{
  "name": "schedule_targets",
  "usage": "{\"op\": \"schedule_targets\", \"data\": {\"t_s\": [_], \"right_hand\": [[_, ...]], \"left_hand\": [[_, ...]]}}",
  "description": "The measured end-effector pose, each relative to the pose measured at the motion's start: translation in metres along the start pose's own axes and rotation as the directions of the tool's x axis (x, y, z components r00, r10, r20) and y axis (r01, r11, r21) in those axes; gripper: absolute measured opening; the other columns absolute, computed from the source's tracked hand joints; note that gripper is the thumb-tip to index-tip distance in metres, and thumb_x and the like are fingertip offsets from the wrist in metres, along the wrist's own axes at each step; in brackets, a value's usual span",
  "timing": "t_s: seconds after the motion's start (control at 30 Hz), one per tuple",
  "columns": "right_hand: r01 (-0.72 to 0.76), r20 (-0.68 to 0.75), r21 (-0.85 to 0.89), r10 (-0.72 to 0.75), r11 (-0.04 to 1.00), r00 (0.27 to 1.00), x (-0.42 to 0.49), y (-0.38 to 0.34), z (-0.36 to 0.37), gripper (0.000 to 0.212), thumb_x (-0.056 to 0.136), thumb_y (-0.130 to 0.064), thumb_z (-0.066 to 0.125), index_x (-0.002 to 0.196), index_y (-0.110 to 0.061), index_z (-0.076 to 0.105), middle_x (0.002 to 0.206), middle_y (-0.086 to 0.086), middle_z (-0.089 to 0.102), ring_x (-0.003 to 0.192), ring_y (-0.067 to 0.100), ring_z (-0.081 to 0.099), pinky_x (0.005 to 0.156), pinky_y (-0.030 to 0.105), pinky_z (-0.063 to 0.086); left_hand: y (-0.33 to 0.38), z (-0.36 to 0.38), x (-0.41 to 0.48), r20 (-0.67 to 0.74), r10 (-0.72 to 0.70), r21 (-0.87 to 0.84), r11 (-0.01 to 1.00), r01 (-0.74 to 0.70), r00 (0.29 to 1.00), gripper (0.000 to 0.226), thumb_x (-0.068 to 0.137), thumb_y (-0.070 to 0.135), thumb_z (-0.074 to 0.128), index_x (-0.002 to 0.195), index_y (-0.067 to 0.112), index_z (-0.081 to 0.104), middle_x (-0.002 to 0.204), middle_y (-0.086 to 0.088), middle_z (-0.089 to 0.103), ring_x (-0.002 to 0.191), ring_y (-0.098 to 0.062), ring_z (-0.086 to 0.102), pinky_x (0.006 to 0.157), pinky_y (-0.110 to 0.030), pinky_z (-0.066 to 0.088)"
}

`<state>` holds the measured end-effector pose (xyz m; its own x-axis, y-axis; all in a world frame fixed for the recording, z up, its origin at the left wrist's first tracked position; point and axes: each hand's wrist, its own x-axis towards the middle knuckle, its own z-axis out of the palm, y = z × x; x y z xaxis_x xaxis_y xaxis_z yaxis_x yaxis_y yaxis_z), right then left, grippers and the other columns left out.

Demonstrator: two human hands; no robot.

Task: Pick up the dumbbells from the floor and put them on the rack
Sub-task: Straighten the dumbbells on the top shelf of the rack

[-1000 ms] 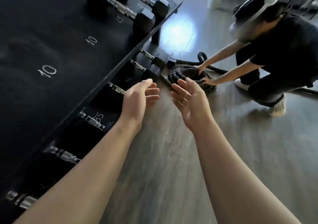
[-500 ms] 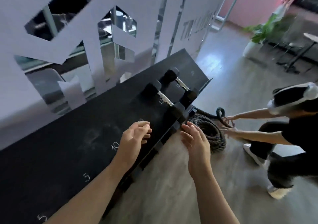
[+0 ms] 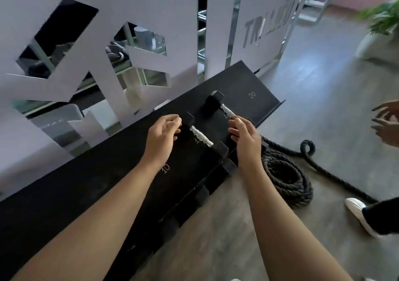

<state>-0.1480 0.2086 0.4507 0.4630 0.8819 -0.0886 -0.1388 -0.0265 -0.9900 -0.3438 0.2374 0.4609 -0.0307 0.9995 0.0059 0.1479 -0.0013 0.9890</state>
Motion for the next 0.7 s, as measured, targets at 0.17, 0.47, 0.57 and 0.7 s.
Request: {"op": "schedule_targets", "data": {"t_s": [0.17, 0.47, 0.57, 0.7], "right_hand": [[-0.079, 0.092, -0.034, 0.082, 0.996, 0.992, 0.082, 0.009, 0.007, 0.020, 0.101, -0.029, 0.053, 0.106, -0.024, 0.071, 0.109, 0.002, 0.073, 0.097, 0.017, 0.066, 0.082, 0.028, 0.048], [-0.257, 0.115, -0.052, 0.261, 0.965, 0.958, 0.197, 0.092, 0.042, 0.021, 0.100, -0.032, 0.051, 0.102, -0.023, 0.070, 0.112, 0.005, 0.073, 0.099, 0.018, 0.067, 0.090, 0.032, 0.050], [-0.293, 0.107, -0.148, 0.309, 0.945, 0.945, 0.229, 0.142, 0.043, 0.021, 0.100, -0.033, 0.051, 0.099, -0.024, 0.070, 0.111, 0.004, 0.073, 0.098, 0.017, 0.067, 0.090, 0.032, 0.049], [-0.358, 0.104, -0.258, 0.394, 0.897, 0.913, 0.258, 0.208, 0.037, 0.024, 0.101, -0.033, 0.051, 0.091, -0.024, 0.070, 0.107, 0.003, 0.073, 0.095, 0.017, 0.066, 0.090, 0.034, 0.047]], "left_hand": [[-0.006, 0.025, 0.063, -0.136, -0.060, 0.043, 0.997, 0.067, 0.989, 0.017, 0.098, 0.035, 0.052, 0.108, 0.026, 0.063, 0.104, 0.003, 0.065, 0.099, -0.015, 0.064, 0.082, -0.028, 0.052], [-0.102, 0.051, 0.193, -0.256, -0.222, 0.051, 0.969, 0.242, 0.941, 0.032, 0.094, 0.041, 0.057, 0.115, 0.020, 0.065, 0.105, 0.010, 0.063, 0.109, -0.014, 0.059, 0.093, -0.028, 0.048], [-0.146, 0.067, 0.223, -0.261, -0.262, 0.110, 0.948, 0.298, 0.929, 0.047, 0.090, 0.051, 0.060, 0.127, 0.022, 0.060, 0.126, 0.001, 0.060, 0.116, -0.015, 0.056, 0.091, -0.025, 0.043], [-0.187, 0.088, 0.249, -0.249, -0.317, 0.243, 0.894, 0.376, 0.915, 0.061, 0.085, 0.061, 0.061, 0.137, 0.029, 0.053, 0.142, 0.000, 0.047, 0.127, -0.017, 0.047, 0.095, -0.027, 0.038]]}}
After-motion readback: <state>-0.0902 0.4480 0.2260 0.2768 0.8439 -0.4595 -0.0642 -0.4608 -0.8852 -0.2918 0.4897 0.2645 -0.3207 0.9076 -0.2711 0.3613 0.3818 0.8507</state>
